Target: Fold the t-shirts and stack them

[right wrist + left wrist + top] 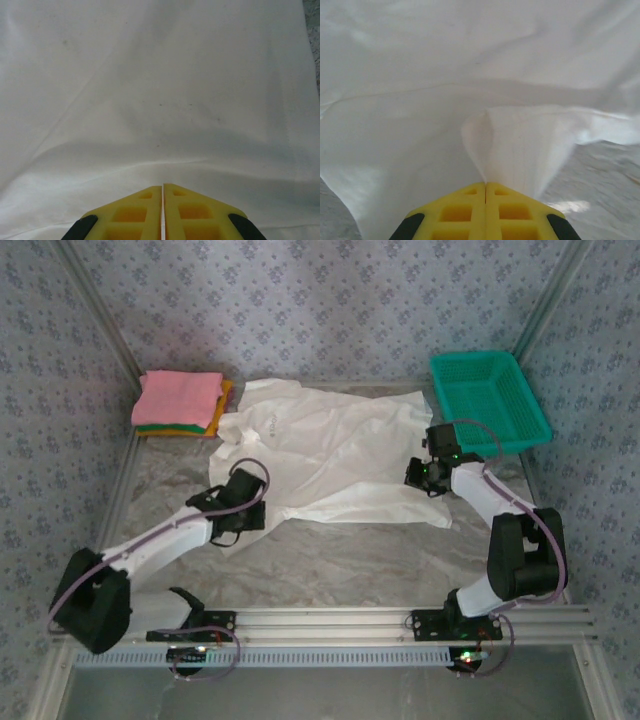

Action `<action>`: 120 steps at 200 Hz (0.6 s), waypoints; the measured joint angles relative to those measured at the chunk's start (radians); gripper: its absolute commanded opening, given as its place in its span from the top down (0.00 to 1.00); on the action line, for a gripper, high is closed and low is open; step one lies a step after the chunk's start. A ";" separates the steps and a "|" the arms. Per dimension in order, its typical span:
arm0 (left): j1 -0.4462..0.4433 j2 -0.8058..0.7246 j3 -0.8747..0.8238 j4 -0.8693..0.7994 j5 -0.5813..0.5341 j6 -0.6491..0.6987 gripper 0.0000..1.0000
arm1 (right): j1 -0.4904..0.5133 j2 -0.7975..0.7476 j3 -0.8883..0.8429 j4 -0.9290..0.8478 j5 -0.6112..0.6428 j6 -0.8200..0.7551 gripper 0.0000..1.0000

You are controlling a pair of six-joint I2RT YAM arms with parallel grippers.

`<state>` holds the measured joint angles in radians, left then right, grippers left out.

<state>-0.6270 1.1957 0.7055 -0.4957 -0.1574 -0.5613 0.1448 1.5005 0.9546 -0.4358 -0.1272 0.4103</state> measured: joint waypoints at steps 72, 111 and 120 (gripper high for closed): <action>-0.223 -0.089 -0.140 -0.040 -0.066 -0.114 0.97 | -0.001 0.020 0.000 0.013 0.000 0.011 0.88; -0.371 -0.130 -0.124 -0.065 -0.144 -0.103 0.83 | -0.007 0.032 0.000 0.023 0.000 0.019 0.86; -0.396 -0.183 -0.108 -0.066 -0.166 -0.077 0.75 | -0.008 0.032 0.000 0.024 0.000 0.019 0.86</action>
<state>-1.0229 1.0126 0.5976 -0.5617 -0.3233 -0.6384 0.1368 1.5322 0.9543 -0.4122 -0.1272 0.4290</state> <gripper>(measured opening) 0.149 0.135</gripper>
